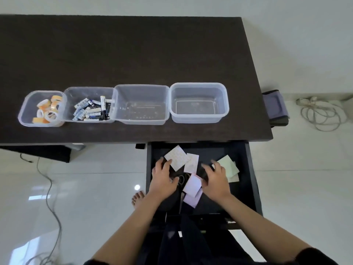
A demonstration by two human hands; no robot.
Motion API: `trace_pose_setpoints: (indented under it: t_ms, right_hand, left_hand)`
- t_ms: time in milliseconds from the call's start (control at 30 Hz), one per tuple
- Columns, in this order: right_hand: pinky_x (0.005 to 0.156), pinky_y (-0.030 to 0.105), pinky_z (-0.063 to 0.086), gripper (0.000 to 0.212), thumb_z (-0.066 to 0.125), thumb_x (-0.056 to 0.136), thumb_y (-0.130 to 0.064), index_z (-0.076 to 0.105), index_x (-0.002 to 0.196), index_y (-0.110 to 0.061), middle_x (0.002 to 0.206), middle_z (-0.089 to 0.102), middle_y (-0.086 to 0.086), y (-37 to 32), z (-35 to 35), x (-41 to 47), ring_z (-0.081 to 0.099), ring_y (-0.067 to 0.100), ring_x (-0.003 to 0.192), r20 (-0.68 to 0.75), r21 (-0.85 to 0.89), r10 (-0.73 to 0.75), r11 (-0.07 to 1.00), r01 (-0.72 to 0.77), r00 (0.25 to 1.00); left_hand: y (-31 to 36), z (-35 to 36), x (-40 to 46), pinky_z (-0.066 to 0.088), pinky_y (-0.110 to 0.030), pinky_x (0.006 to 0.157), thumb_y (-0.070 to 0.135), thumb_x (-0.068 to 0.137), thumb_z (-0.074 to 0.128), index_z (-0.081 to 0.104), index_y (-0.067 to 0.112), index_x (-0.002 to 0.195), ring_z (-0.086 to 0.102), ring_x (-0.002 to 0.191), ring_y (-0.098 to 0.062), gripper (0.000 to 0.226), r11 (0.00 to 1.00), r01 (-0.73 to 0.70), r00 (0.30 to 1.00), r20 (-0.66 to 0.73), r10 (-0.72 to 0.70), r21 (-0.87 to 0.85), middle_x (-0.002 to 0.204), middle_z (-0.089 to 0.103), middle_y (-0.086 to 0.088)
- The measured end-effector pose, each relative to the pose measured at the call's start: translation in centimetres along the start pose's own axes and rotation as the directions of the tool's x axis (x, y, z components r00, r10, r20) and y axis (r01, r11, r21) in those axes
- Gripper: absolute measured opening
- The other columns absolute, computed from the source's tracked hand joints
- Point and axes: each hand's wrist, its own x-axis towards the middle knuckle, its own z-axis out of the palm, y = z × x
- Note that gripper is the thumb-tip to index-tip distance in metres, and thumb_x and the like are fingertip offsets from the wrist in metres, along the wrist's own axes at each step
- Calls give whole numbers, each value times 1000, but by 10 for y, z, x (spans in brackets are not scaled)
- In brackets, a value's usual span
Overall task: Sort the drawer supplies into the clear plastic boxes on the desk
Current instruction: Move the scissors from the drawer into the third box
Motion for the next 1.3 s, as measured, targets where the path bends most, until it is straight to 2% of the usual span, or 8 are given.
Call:
trace_pose_setpoints:
  t_ms: [100, 233, 433, 633, 767, 1000, 1100, 1300]
  right_hand:
    - [111, 48, 30, 69, 62, 84, -33, 28, 144, -33, 155, 8, 14, 27, -9, 12, 15, 37, 139, 36, -112, 183, 978, -178, 983]
    - [114, 51, 24, 71, 62, 84, -37, 25, 144, -33, 155, 2, 13, 44, -11, 21, 10, 37, 140, 80, -159, 205, 969, -191, 975]
    - [113, 50, 24, 47, 55, 87, -31, 48, 133, -22, 151, 26, 13, 29, 12, 9, 27, 35, 133, 54, -114, -166, 979, 171, 985]
    - [104, 52, 38, 38, 53, 81, -21, 60, 119, -21, 131, 53, 6, 10, 32, 5, 46, 30, 118, 198, -50, -506, 850, 525, 839]
    - [105, 47, 34, 48, 58, 85, -43, 53, 128, -22, 133, 46, 3, 16, 28, 10, 43, 30, 120, 344, -148, -454, 838, 525, 822]
    - [90, 38, 43, 42, 66, 79, -40, 58, 117, -24, 115, 42, 6, 46, 17, 11, 42, 28, 104, 379, -224, -382, 845, 485, 842]
    - [86, 39, 45, 28, 67, 76, -36, 62, 97, -17, 107, 43, 6, 50, 17, 11, 43, 27, 97, 371, -228, -380, 847, 480, 847]
    - [82, 34, 37, 21, 61, 82, -26, 54, 98, -15, 106, 51, 4, 45, 15, 11, 44, 24, 103, 450, -198, -380, 840, 505, 808]
  left_hand:
    - [0, 14, 11, 38, -45, 106, 33, 84, 64, 13, 28, 149, 10, 143, -34, 83, 989, 135, 986, 87, -141, 68, 158, -9, -3]
    - [-4, 30, 21, 45, -41, 96, 31, 83, 65, 7, 32, 150, 9, 142, -35, 88, 965, 215, 968, 96, -230, 148, 157, -8, -3]
    - [-15, 40, 13, 50, -38, 81, 23, 79, 65, 23, 34, 141, 31, 125, -31, 75, 954, 172, 985, -8, -175, 245, 147, 22, 2]
    - [-24, 56, -3, 53, -42, 80, 12, 74, 70, 35, 27, 128, 57, 103, -30, 66, 983, 165, 986, 17, -167, 74, 134, 35, 0]
    - [-27, 64, -10, 55, -40, 74, 16, 74, 74, 40, 21, 117, 62, 92, -26, 56, 987, 156, 988, -24, -155, 49, 124, 40, 0]
    - [-39, 64, -19, 55, -39, 81, 29, 74, 77, 43, 33, 125, 58, 98, -23, 62, 955, 96, 969, 191, -154, 280, 125, 37, -2]
    - [-35, 63, -20, 55, -36, 73, 29, 73, 78, 37, 35, 128, 58, 98, -22, 69, 940, 77, 971, 191, -146, 331, 125, 40, -2]
    - [-33, 66, -21, 55, -36, 75, 33, 74, 76, 26, 39, 138, 58, 103, -23, 82, 913, 26, 963, 234, -132, 407, 127, 43, -4]
